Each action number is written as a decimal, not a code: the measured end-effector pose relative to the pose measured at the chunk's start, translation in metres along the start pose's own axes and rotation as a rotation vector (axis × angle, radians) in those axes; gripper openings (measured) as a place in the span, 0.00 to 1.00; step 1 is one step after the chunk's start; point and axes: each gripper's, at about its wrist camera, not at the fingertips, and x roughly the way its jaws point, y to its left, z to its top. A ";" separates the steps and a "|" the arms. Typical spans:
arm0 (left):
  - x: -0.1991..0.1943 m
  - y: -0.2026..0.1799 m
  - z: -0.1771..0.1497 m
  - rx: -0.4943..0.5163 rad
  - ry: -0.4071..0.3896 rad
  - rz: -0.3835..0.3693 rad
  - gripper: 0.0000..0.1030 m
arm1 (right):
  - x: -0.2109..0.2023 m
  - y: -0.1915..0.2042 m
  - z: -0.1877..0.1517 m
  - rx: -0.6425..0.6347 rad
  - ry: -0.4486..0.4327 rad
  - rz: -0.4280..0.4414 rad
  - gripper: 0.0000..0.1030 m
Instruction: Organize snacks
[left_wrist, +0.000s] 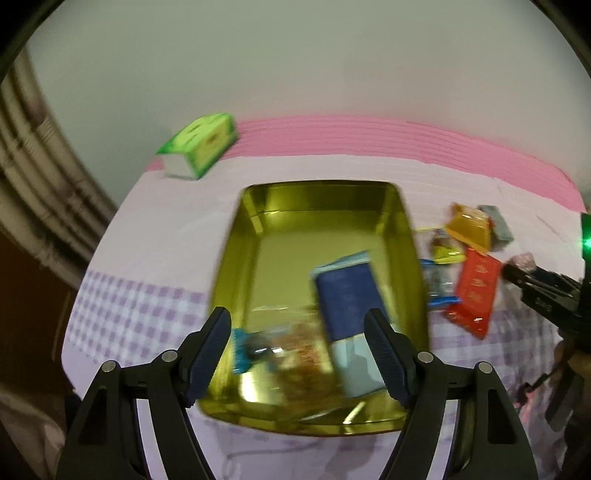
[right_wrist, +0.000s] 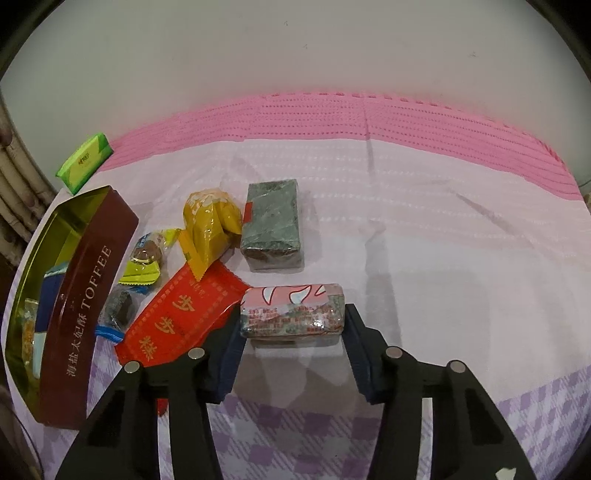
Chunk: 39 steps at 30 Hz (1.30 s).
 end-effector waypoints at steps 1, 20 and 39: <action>0.000 -0.008 0.002 0.013 0.001 -0.012 0.73 | -0.001 -0.003 0.000 0.002 -0.006 -0.005 0.45; 0.036 -0.144 0.023 0.241 0.074 -0.240 0.73 | -0.021 -0.111 -0.017 0.119 -0.112 -0.188 0.44; 0.099 -0.190 0.033 0.296 0.229 -0.284 0.71 | -0.025 -0.123 -0.021 0.139 -0.121 -0.174 0.45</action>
